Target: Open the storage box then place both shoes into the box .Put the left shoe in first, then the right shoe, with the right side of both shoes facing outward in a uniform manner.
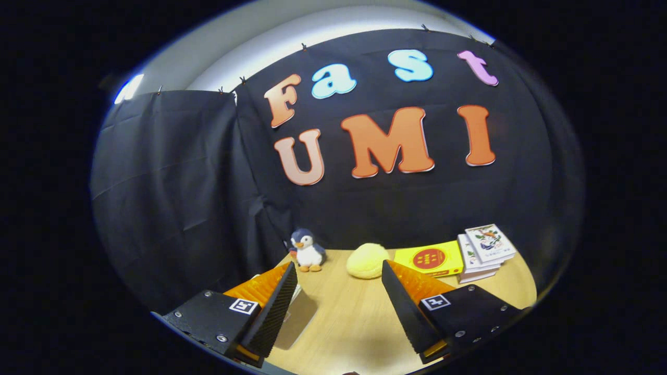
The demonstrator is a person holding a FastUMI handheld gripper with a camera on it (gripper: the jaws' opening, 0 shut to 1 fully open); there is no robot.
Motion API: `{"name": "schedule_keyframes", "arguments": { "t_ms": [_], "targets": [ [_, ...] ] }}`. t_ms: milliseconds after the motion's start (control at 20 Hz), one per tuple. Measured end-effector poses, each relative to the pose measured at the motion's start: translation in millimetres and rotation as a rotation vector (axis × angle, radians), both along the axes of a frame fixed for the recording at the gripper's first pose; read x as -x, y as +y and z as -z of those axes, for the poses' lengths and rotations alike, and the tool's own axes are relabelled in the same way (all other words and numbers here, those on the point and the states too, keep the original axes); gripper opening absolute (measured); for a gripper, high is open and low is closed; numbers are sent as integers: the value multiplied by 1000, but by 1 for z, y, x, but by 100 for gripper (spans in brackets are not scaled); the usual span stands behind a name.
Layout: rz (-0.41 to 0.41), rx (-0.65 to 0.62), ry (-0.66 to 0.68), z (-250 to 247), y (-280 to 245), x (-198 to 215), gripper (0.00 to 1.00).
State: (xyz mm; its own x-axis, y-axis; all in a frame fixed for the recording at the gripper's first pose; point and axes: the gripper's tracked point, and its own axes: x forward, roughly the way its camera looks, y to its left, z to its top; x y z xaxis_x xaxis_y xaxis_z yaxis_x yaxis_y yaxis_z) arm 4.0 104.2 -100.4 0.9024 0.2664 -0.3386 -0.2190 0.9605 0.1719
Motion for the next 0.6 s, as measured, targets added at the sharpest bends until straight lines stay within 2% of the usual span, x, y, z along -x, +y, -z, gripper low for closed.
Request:
{"name": "schedule_keyframes", "arguments": {
  "t_ms": [300,600],
  "targets": [
    [118,78,-170,-48,-66,-1,98],
    [111,102,-326,-113,-64,14,98]
  ]
}}
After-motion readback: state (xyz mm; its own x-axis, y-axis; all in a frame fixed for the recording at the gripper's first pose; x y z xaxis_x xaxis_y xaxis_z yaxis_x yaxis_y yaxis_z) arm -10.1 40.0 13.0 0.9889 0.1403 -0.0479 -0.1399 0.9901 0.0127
